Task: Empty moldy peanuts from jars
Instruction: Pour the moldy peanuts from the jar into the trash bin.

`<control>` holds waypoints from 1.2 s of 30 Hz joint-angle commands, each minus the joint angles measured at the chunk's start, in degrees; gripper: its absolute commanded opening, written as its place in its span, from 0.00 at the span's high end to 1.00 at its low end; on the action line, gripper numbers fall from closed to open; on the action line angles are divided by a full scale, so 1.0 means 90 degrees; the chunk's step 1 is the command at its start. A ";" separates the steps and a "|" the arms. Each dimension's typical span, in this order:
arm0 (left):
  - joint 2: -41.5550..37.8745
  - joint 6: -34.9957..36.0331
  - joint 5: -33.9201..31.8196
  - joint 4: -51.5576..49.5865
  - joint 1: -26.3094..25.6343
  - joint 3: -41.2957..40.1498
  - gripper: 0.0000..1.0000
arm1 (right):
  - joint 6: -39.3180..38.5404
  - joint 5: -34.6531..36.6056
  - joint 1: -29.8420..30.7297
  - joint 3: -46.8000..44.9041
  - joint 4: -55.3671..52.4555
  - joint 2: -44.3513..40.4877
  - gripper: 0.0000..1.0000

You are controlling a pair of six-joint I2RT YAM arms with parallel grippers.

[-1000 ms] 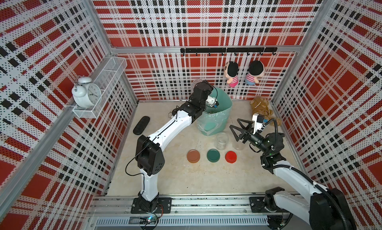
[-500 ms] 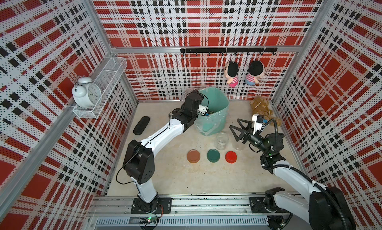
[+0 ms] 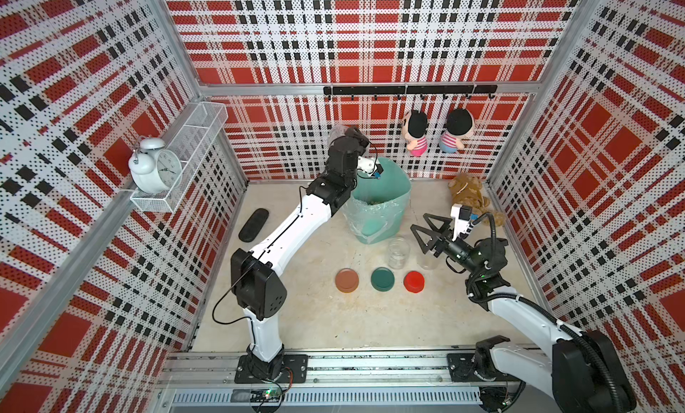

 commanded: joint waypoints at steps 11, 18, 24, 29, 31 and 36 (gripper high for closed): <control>-0.0663 -0.0591 -0.0113 0.0627 0.0134 -0.2708 1.00 | -0.0172 -0.0005 -0.0027 0.0092 -0.0106 -0.0207 0.00; -0.0050 -0.0783 0.0194 0.0555 0.0085 -0.0511 1.00 | 0.0042 -0.0009 -0.0027 0.0020 0.0227 -0.0005 0.00; 0.0182 -0.2444 0.0864 -0.1015 -0.0024 0.0395 1.00 | 0.0091 -0.0003 -0.0017 -0.0025 0.0302 -0.0015 0.00; 0.0331 -0.3245 0.1170 -0.2453 0.0027 0.0838 1.00 | -0.0047 -0.0004 -0.0019 0.0033 0.0043 -0.0122 0.00; 0.0402 -0.3455 0.1182 -0.2833 0.0053 0.1048 1.00 | -0.0049 0.0001 -0.0017 0.0033 0.0047 -0.0122 0.00; 0.0446 -0.3924 0.1475 -0.3506 0.0106 0.1446 1.00 | 0.0018 -0.0004 -0.0017 0.0033 0.0137 -0.0046 0.00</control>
